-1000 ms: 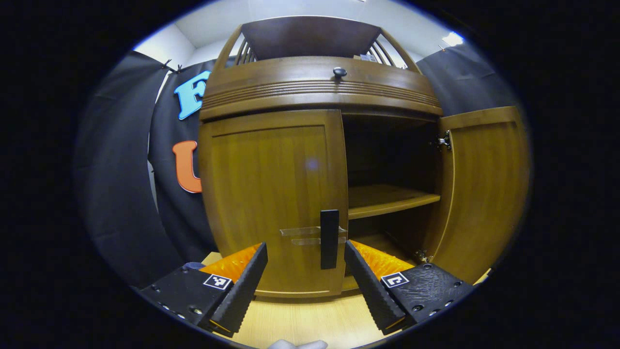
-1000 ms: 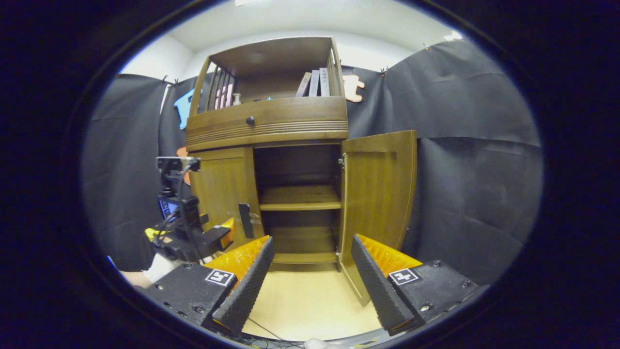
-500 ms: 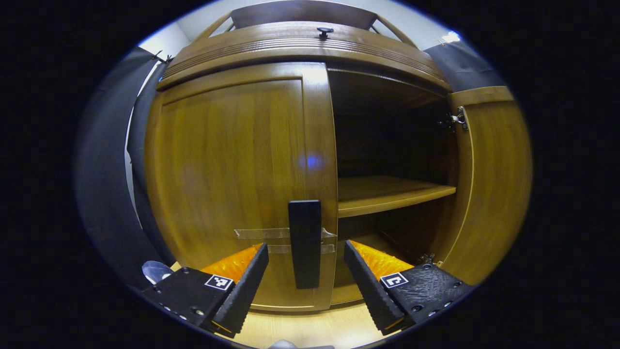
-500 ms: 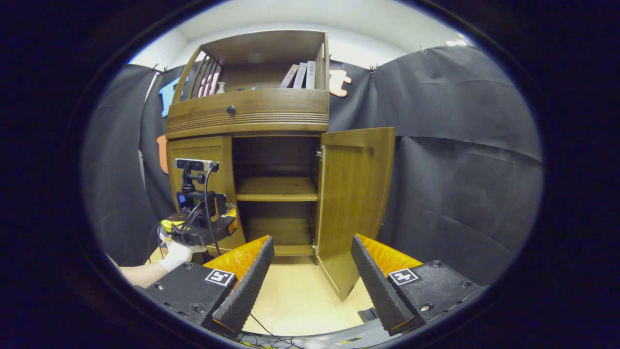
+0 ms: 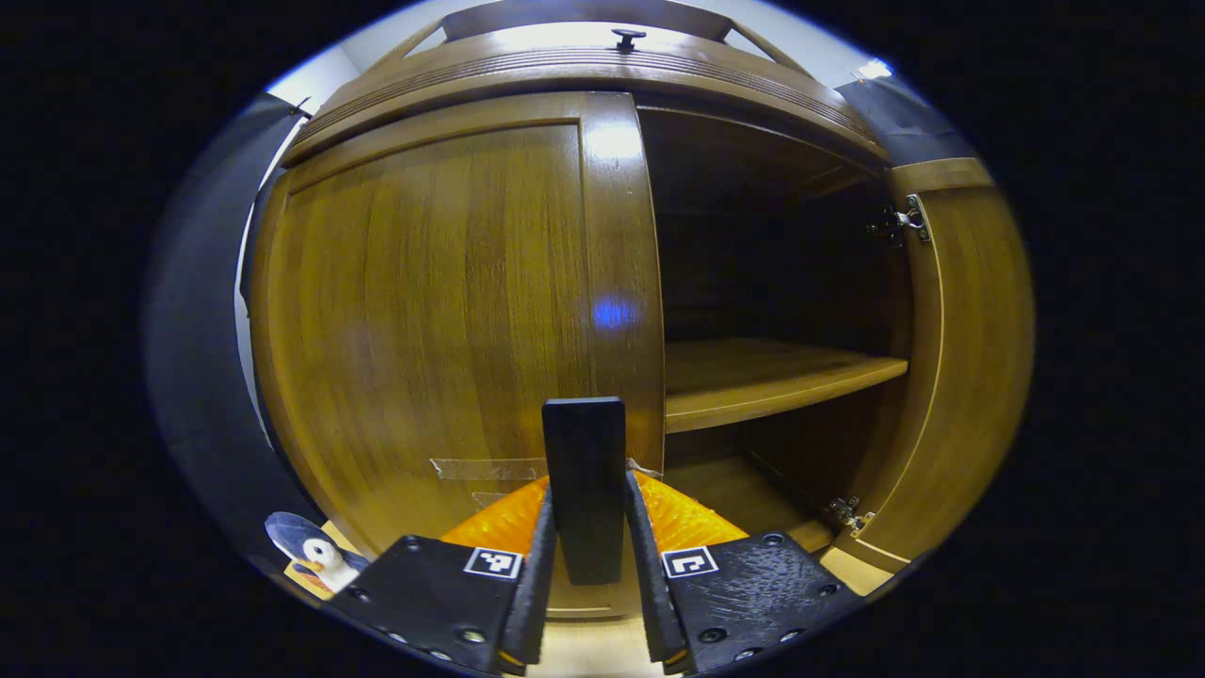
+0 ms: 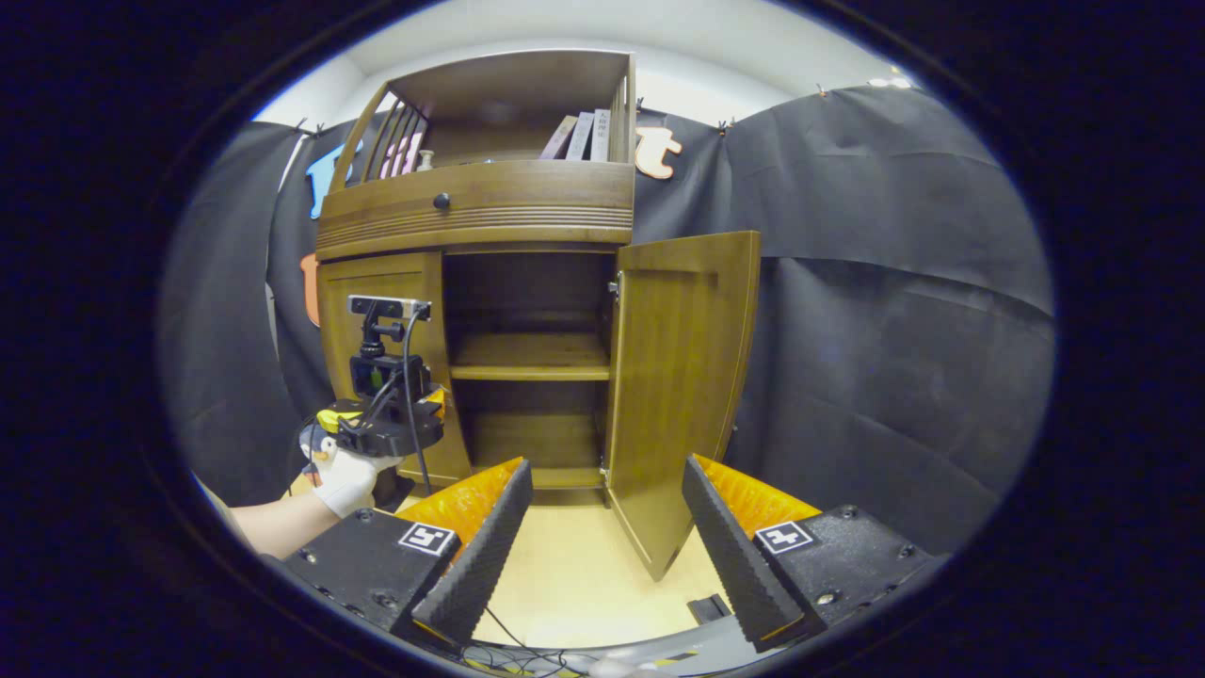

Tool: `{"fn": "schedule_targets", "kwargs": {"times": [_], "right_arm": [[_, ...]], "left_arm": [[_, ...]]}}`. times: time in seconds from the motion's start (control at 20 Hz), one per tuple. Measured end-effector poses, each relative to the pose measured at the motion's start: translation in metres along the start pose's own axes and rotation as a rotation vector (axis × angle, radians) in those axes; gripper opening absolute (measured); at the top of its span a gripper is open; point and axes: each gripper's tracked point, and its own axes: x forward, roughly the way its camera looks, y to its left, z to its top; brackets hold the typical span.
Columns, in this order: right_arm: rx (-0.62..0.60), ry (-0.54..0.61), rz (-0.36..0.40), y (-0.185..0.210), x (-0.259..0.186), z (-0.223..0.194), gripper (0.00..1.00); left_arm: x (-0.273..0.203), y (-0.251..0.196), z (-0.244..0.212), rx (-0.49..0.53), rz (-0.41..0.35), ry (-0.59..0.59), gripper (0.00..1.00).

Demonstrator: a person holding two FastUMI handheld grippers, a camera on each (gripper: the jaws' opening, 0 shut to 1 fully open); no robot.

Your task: Open the right door of the double-door shoe cabinet with the right hand, and open the left door with the left hand.

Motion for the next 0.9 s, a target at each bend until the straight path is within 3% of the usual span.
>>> {"fn": "schedule_targets", "kwargs": {"times": [0.2, 0.9], "right_arm": [[0.005, 0.0, 0.012, 0.001, -0.004, -0.002, 1.0], [0.01, -0.009, 0.063, 0.014, -0.02, -0.008, 1.0]], "left_arm": [[-0.002, -0.003, -0.002, -0.067, -0.021, 0.014, 0.29], [-0.078, 0.015, -0.01, -0.053, -0.119, 0.015, 0.25]]}}
